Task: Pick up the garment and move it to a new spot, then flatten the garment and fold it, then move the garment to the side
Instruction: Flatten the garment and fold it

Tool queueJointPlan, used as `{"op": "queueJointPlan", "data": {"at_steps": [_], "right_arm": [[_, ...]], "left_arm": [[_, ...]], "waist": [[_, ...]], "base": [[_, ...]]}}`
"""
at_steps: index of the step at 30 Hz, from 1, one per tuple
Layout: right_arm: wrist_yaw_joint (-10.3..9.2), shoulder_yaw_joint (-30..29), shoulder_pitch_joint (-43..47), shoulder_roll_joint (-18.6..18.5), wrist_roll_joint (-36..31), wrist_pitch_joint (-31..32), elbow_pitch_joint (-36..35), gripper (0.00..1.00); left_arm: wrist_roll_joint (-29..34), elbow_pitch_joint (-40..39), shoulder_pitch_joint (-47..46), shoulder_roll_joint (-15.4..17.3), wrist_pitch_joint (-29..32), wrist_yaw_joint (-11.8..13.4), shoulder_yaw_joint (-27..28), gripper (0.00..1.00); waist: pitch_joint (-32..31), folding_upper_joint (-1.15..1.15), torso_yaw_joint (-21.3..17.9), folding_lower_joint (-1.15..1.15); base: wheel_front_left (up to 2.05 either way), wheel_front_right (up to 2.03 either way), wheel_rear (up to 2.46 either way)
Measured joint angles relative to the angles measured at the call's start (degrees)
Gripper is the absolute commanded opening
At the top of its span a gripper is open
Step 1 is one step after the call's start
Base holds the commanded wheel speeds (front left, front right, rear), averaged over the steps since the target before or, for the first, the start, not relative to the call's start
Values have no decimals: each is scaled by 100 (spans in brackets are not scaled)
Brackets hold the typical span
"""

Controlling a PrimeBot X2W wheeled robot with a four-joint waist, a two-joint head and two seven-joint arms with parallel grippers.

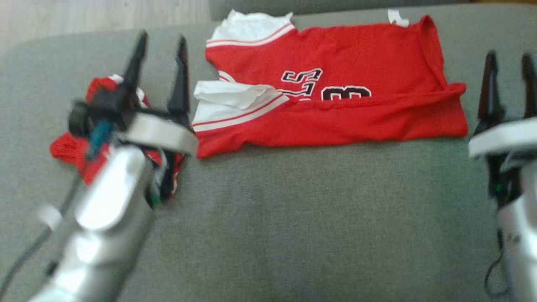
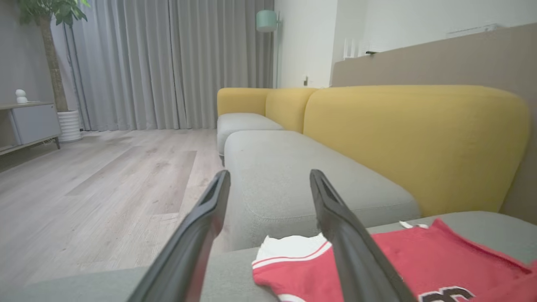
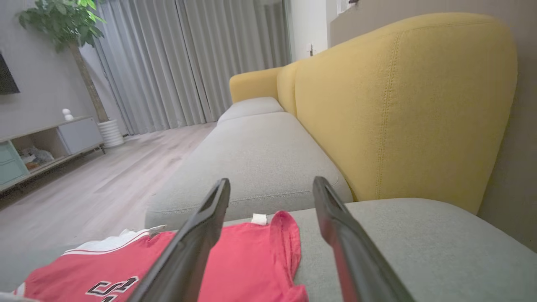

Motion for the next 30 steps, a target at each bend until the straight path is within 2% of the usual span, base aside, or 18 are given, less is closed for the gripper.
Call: {"op": "queueJointPlan", "data": {"at_steps": [1,5,10,16,22,26,30], "right_arm": [[0,-194,494,216,-183,-90,-376,100],[0,-573,1425,688,-434,-165,-1110,100],[0,-855,2483,1023,-709,-170,-1693,100],[0,-965,2999,1205,-758,-170,-1972,100],[0,-879,3018,1258,-800,-170,-2035,100],[0,-786,2975,1259,-770,-170,-2102,100],[0,-738,2919,1260,-724,-170,-2185,100]], "left_arm": [[215,-415,491,-145,-1,154,185,100],[291,-646,1457,-427,-16,247,413,100],[692,-890,2359,-606,-16,259,638,100],[1039,-1039,3075,-900,-16,172,1000,100],[1281,-782,3182,-985,-16,-74,1143,100],[1313,-93,3019,-1004,20,-237,1054,100],[1345,456,2447,-1005,285,-321,1007,100]], "waist": [[-140,0,38,0],[-404,0,104,0],[-670,0,170,0],[-860,0,149,1],[-842,0,12,1],[-699,0,-90,2],[-445,0,-192,2]], "base": [[0,0,0],[0,0,0],[0,0,0],[0,0,0],[0,0,0],[0,0,0],[0,0,0]]}}
